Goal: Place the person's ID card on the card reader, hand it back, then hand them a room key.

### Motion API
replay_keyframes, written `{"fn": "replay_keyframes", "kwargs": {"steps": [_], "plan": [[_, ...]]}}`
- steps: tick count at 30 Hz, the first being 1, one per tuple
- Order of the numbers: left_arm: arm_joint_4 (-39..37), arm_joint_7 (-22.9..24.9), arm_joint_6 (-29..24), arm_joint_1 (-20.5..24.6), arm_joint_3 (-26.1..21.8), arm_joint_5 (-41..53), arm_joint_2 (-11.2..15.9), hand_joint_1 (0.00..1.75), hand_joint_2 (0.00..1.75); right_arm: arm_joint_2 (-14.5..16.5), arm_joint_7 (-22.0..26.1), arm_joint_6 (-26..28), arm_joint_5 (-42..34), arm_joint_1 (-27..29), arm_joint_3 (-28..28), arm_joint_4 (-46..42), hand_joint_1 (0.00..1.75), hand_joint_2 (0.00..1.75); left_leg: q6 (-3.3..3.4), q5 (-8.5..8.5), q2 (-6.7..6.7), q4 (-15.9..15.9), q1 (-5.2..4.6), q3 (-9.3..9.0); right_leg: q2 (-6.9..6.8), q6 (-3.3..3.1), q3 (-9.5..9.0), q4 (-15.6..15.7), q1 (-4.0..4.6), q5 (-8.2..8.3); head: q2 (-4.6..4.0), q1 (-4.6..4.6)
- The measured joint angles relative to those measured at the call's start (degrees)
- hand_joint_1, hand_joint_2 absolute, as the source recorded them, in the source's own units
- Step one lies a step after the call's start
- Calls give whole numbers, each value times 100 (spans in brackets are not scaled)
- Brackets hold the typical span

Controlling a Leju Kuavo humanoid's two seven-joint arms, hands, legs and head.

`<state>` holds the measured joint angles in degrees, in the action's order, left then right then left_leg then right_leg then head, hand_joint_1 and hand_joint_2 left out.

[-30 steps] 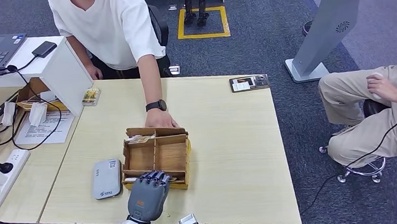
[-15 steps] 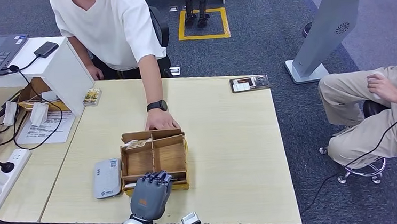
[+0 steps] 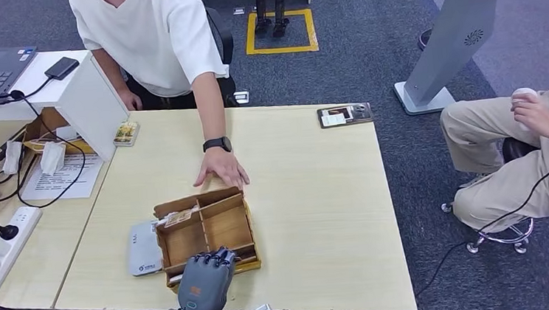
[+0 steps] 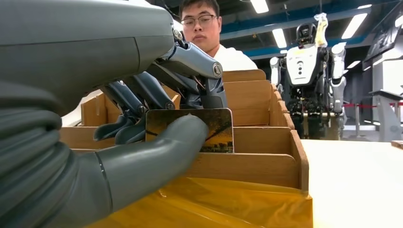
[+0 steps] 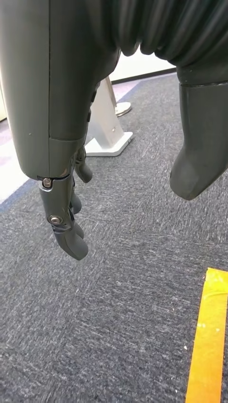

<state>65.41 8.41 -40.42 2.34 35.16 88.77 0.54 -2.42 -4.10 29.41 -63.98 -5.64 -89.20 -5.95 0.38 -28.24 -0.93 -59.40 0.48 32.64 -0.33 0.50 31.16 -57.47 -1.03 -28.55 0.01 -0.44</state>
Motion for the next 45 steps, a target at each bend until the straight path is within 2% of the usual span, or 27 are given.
{"fn": "replay_keyframes", "kwargs": {"steps": [5,10,15,18,25,27,31,33,37,42,45], "plan": [[371,74,-1,-119,-4,-1,81,175,175,7,-5,-1,14,1,0,0,0,175,0,0,0,0,0,10,1,0,10,0,0,0,0,-1],[959,-323,0,-240,-225,-22,79,175,175,14,-5,1,-9,2,-2,0,0,175,0,0,0,0,-1,12,1,0,11,0,-1,0,0,-1],[1257,-415,1,-310,-402,-24,66,175,175,17,-5,1,-14,2,-1,0,0,175,1,0,0,0,-1,11,0,0,11,0,-1,0,0,-1],[1413,-641,1,-365,-537,-43,23,175,175,19,-5,4,-22,2,-2,0,0,175,0,0,0,0,-1,11,1,0,11,0,-1,0,0,0],[1905,-1981,1,-557,-1278,-429,-380,175,175,21,-5,19,-50,4,-2,0,0,175,1,0,0,0,-1,12,1,0,11,0,-2,0,-1,0],[2013,-2676,1,-614,-1580,-718,-606,175,175,23,-5,23,-74,4,-2,0,0,175,1,-1,0,0,-2,13,0,0,11,0,-2,0,0,-1],[2072,-4301,3,-675,-2394,-1755,-1237,175,175,28,-5,55,-137,5,-2,0,0,175,1,-1,0,-1,-2,12,0,1,11,0,-3,0,0,0],[2047,-4685,8,-668,-2705,-2383,-1485,175,175,35,-5,75,-173,5,-2,0,0,175,1,-1,1,-1,-3,11,1,1,12,1,-3,0,0,1],[1979,-4663,17,-654,-2925,-3235,-1629,175,175,46,-6,92,-207,7,-2,0,0,175,0,0,2,-1,-1,8,2,0,15,1,-2,0,0,-10],[1939,-4165,20,-418,-2888,-4824,-1581,175,175,61,-19,123,-191,6,-2,0,0,175,-1,1,0,-1,1,11,1,0,16,0,1,0,-1,-10],[1928,-3971,20,-140,-2782,-5361,-1521,175,175,64,-33,158,-158,0,-2,0,0,175,-1,2,-1,-1,0,12,-1,1,12,0,0,1,1,-10]]}}
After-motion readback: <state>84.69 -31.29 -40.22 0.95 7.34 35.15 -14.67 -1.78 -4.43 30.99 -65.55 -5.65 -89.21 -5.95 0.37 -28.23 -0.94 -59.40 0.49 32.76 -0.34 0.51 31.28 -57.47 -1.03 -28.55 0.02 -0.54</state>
